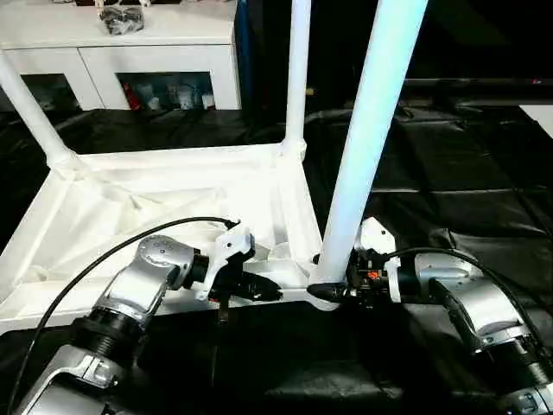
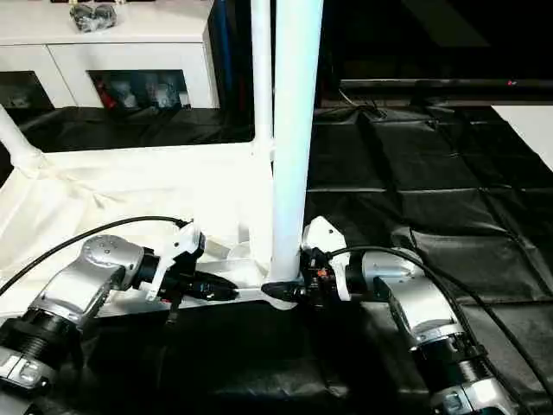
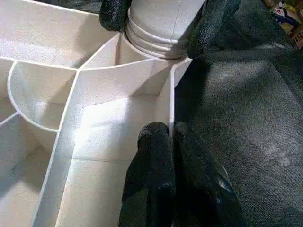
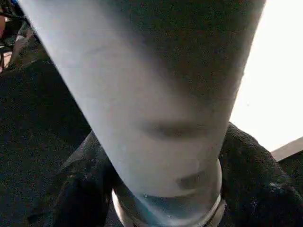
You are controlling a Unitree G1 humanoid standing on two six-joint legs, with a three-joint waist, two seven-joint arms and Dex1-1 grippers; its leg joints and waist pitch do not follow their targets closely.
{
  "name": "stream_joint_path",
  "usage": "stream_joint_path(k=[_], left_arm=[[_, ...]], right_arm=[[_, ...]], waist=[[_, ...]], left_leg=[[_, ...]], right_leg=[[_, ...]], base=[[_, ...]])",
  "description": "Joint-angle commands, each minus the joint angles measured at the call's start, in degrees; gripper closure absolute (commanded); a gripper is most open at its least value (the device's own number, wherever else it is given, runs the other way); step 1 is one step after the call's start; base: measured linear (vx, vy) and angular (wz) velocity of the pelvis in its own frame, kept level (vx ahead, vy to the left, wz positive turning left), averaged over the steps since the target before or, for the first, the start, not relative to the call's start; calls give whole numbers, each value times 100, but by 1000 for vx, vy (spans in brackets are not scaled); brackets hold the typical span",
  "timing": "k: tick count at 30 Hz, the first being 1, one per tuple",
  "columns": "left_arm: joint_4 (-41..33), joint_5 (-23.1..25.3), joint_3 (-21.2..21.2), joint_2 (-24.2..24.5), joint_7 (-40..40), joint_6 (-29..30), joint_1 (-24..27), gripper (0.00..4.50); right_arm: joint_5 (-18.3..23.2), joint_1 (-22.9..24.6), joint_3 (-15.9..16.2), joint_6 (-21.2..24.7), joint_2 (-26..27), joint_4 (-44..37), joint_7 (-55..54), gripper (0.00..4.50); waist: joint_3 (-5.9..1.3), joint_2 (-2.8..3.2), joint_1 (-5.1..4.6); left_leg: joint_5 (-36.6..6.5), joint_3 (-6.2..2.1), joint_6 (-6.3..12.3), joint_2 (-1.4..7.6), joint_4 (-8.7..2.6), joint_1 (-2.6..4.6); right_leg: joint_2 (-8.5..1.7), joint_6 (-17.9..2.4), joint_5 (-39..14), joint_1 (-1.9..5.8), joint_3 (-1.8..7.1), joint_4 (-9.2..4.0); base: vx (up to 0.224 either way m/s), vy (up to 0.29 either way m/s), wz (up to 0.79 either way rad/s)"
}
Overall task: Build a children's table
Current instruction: Rotate leg to tighten
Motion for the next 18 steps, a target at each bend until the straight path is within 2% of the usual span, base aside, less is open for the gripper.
stream_joint_path(k=[1, 6, 9, 10, 12, 16, 17, 18], left_arm=[[-279, -229, 90, -107, -38, -25, -44, 450], [-121, -155, 182, -289, 417, -77, -95, 450], [170, -2, 281, -592, 1091, -131, -254, 450], [264, 57, 305, -697, 1322, -118, -309, 450], [479, 223, 313, -952, 1870, -69, -454, 450], [770, 411, 363, -1363, 2730, 34, -684, 450], [893, 474, 400, -1585, 3108, 133, -793, 450], [913, 486, 408, -1620, 3161, 148, -809, 450]], right_arm=[[37, 114, 230, 114, 66, -160, 199, 186], [31, 127, 110, 246, 303, 24, -257, 186], [-251, -2, 5, 255, 647, 484, -1125, 186], [-351, -41, -23, 241, 757, 630, -1404, 186], [-490, -160, -149, 333, 1093, 964, -2086, 186], [-642, -328, -187, 528, 1540, 1265, -2790, 186], [-753, -477, -200, 620, 1738, 1479, -3188, 186], [-772, -502, -205, 630, 1768, 1517, -3251, 186]], waist=[[-328, -56, -3], [-315, -55, -15], [-307, -64, -48], [-288, -58, -70], [-292, -67, -94], [-301, -64, -137], [-297, -54, -168], [-299, -56, -170]], left_leg=[[-938, -79, 349, 214, -380, 59], [-1033, -84, 278, 211, -394, 65], [-1170, -95, 165, 192, -403, 74], [-1187, -82, 121, 184, -406, 76], [-1310, -105, 31, 168, -414, 85], [-1337, -113, 22, 168, -420, 89], [-1340, -108, 10, 162, -421, 84], [-1340, -113, 5, 159, -423, 86]], right_leg=[[-328, -1403, -860, 276, 214, -403], [-328, -1346, -1085, 265, 220, -428], [-339, -1244, -1460, 265, 215, -470], [-328, -1212, -1559, 234, 222, -488], [-336, -1091, -1920, 248, 210, -511], [-325, -1014, -1896, 244, 215, -530], [-316, -1043, -1845, 234, 216, -521], [-318, -1049, -1855, 240, 211, -526]], base=[[0, 0, 0], [0, 0, 0], [0, 0, 0], [0, 0, 0], [0, 0, 0], [0, 0, 0], [0, 0, 0], [0, 0, 0]])
